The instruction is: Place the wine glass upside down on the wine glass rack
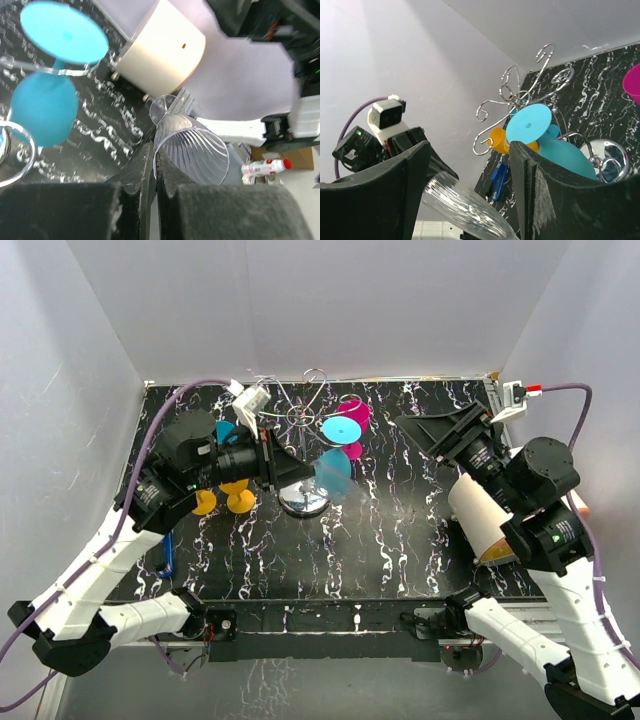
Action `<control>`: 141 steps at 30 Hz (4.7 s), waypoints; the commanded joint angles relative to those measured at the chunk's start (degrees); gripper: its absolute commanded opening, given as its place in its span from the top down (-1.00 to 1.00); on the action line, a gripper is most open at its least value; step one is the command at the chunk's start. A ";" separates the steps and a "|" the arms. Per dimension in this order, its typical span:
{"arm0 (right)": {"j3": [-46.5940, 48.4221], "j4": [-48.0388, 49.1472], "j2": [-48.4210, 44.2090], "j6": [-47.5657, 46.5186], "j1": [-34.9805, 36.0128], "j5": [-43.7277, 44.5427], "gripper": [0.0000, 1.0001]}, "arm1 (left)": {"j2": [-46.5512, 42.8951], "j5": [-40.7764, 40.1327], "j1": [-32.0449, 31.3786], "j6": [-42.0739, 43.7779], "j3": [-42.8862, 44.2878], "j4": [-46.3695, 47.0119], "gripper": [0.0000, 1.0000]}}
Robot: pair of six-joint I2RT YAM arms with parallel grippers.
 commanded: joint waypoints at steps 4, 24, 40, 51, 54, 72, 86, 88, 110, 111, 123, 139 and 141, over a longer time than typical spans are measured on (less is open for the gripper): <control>4.98 9.16 -0.37 -0.35 0.16 -3.94 -0.26 | 2.39 -3.78 0.31 -3.80 8.73 5.80 0.96; 13.28 -3.40 4.81 16.19 0.14 15.42 -0.18 | 7.54 -19.79 0.30 -0.26 9.10 29.84 0.94; 9.50 3.13 9.29 35.37 0.14 13.48 0.06 | 7.79 -15.56 0.30 2.98 5.76 40.19 0.94; 9.70 4.59 12.23 39.15 0.12 13.24 0.21 | 7.38 -15.13 0.35 3.07 4.64 41.58 0.94; 7.26 7.18 11.88 41.69 0.16 13.08 0.26 | 7.47 -14.68 0.30 3.26 4.78 41.17 0.94; 2.96 13.49 10.88 47.45 0.15 14.20 1.00 | 6.54 -12.26 0.30 3.25 3.19 41.95 0.44; 2.80 16.09 10.11 42.64 0.14 20.01 1.00 | 0.08 -14.74 0.34 5.61 -0.28 35.64 -0.22; 3.05 16.11 9.41 39.01 0.11 22.28 1.00 | -1.33 -15.89 0.30 6.23 -0.64 33.54 -0.24; 3.44 6.21 -4.04 -18.34 0.14 -4.88 1.00 | -8.90 -25.70 0.31 1.85 2.35 7.25 -0.35; 3.68 5.35 -4.35 -20.77 0.16 -9.28 1.00 | -9.08 -26.78 0.30 0.97 2.33 5.47 -0.35; 2.66 2.89 -4.15 -30.92 -0.10 -28.68 1.00 | -10.41 -41.02 0.32 -2.65 4.28 -5.94 -0.34; -5.66 10.80 -2.13 -26.82 -0.11 -28.62 1.00 | -13.25 -50.10 0.31 0.09 -0.90 -4.93 -0.35; -5.85 10.75 -1.47 -27.34 -0.10 -28.07 1.00 | -13.52 -51.22 0.32 0.60 -1.45 -5.14 -0.35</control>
